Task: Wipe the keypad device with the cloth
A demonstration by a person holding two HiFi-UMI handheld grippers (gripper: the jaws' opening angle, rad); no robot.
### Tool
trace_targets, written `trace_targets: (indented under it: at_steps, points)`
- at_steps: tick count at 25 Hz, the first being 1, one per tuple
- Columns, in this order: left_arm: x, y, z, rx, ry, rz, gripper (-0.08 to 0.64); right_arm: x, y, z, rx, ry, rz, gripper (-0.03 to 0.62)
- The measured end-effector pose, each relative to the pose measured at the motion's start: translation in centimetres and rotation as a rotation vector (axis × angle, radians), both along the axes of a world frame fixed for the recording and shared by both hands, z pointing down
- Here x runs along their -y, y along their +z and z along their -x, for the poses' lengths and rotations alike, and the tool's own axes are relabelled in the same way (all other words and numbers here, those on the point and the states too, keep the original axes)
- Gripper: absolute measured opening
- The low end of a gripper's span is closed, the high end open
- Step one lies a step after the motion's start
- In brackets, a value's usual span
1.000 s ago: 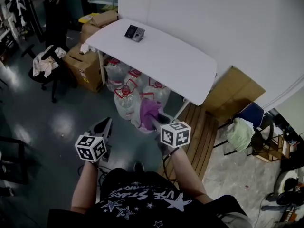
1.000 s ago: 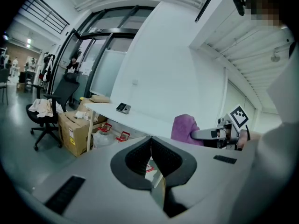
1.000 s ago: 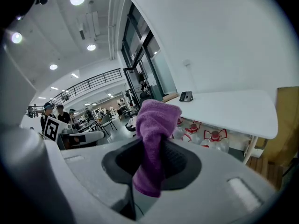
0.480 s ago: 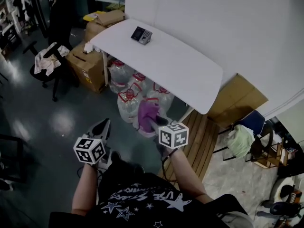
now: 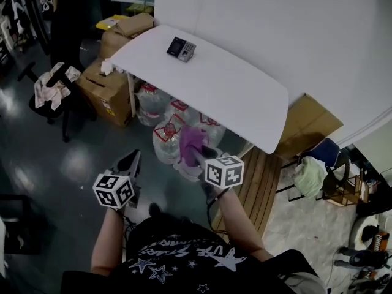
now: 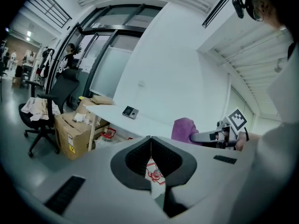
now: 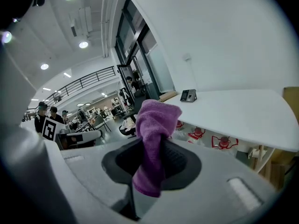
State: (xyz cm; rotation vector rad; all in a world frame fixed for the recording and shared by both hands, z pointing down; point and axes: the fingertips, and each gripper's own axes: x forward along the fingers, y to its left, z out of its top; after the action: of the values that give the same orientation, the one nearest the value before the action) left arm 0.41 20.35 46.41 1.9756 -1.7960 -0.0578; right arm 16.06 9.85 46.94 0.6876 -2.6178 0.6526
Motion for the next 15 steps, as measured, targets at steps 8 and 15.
trace_targets:
  at_steps: [8,15]
  points:
    - [1.5,0.8,7.3,-0.004,0.027,-0.008,0.009,1.6,0.9,6.3,-0.002,0.057,-0.005,0.098]
    - [2.6,1.3,11.4,-0.003,0.03,-0.005,0.009,2.7,1.8,8.6,-0.015,0.093,0.006,0.098]
